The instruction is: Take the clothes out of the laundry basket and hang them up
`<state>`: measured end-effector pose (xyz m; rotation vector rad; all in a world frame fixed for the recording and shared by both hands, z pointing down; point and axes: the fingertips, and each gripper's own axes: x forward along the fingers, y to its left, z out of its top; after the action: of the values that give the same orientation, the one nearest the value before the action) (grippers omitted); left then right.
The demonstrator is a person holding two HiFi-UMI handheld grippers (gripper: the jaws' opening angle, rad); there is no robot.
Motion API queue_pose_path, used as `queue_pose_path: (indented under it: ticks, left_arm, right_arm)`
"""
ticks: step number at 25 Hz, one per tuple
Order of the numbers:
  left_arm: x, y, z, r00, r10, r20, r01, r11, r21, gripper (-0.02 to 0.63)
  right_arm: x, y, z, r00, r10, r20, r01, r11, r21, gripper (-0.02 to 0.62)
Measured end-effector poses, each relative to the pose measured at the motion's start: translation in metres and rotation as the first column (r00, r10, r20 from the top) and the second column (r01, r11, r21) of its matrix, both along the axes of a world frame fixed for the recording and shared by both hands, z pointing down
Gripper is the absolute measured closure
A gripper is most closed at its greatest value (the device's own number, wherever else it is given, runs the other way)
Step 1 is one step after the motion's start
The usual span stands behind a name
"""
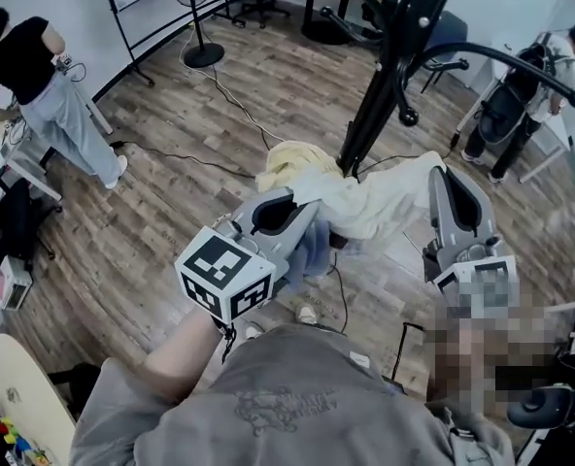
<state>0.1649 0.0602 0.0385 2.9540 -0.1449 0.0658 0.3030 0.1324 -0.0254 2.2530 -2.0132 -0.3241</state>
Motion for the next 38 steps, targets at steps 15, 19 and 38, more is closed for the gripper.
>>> queue_pose_path:
  ticks: [15,19,38]
  left_arm:
    - [0.097,-0.018,0.005,0.995,-0.100,-0.021,0.099,0.995,-0.020,0.583]
    - [0.108,-0.026,0.023,0.991,-0.130,0.013,0.131,0.991,-0.039,0.583]
    - [0.150,0.002,0.164,0.958,-0.111,0.266,0.180,0.951,-0.252,0.548]
  right_arm:
    - [0.144,-0.060,0.019,0.991,0.114,-0.074,-0.116,0.993,-0.027,0.560]
    - [0.176,-0.091,0.068,0.987,0.146,-0.070,-0.154,0.980,-0.122,0.558]
    - [0.135,-0.077,0.338,0.943,0.013,0.333,0.192,0.796,-0.574,0.500]
